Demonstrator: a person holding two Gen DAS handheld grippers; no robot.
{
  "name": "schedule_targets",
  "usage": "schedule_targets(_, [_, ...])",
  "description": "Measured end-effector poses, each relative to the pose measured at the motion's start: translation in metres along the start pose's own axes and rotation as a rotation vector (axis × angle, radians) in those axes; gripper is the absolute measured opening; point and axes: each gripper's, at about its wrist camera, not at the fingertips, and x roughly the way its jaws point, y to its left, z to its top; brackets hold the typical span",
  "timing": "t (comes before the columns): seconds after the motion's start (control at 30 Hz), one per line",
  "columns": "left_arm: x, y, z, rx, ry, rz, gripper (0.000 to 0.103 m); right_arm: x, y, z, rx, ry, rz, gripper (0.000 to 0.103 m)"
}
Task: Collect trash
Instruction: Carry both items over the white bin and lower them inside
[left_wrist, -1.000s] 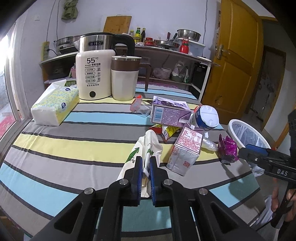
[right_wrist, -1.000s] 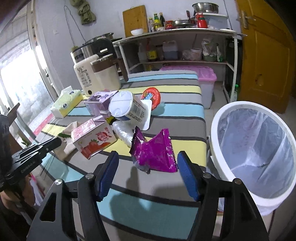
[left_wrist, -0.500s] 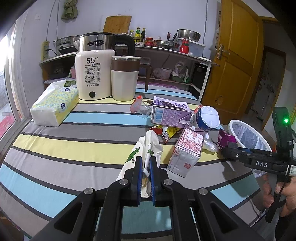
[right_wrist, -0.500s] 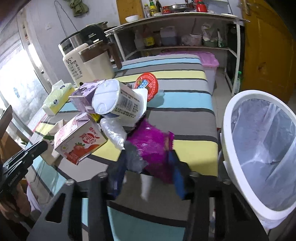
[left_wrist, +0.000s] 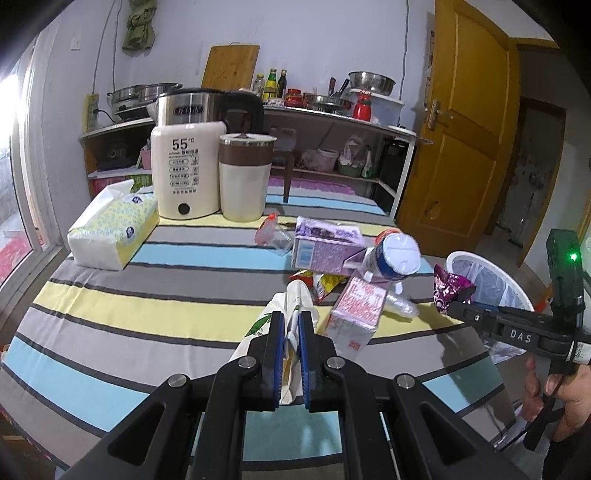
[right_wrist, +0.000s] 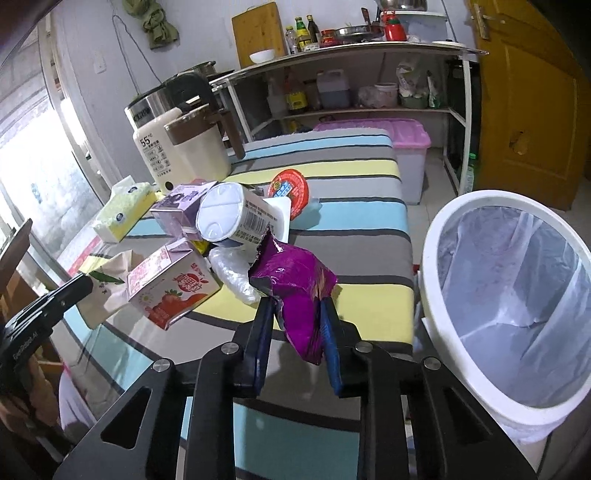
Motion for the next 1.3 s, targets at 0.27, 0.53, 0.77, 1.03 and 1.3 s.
schedule_targets(0.27, [-0.015, -0.019, 0.015, 0.037, -0.044, -0.023, 0.007, -0.024, -0.012, -0.002, 0.031, -0.042, -0.002, 0.026])
schedule_targets(0.53, [-0.023, -0.044, 0.033, 0.071, -0.085, -0.065, 0.007, -0.046, -0.031, -0.004, 0.068, -0.080, -0.031, 0.026])
schedule_targets(0.77, [-0.018, -0.080, 0.048, 0.119, -0.097, -0.144, 0.007, -0.061, -0.053, -0.005, 0.103, -0.105, -0.073, 0.026])
schedule_targets(1.03, [0.013, -0.141, 0.050, 0.178, -0.042, -0.271, 0.007, -0.076, -0.091, -0.015, 0.160, -0.107, -0.152, 0.026])
schedule_targets(1.3, [0.046, -0.194, 0.051, 0.230, 0.017, -0.376, 0.007, -0.079, -0.119, -0.023, 0.199, -0.081, -0.220, 0.026])
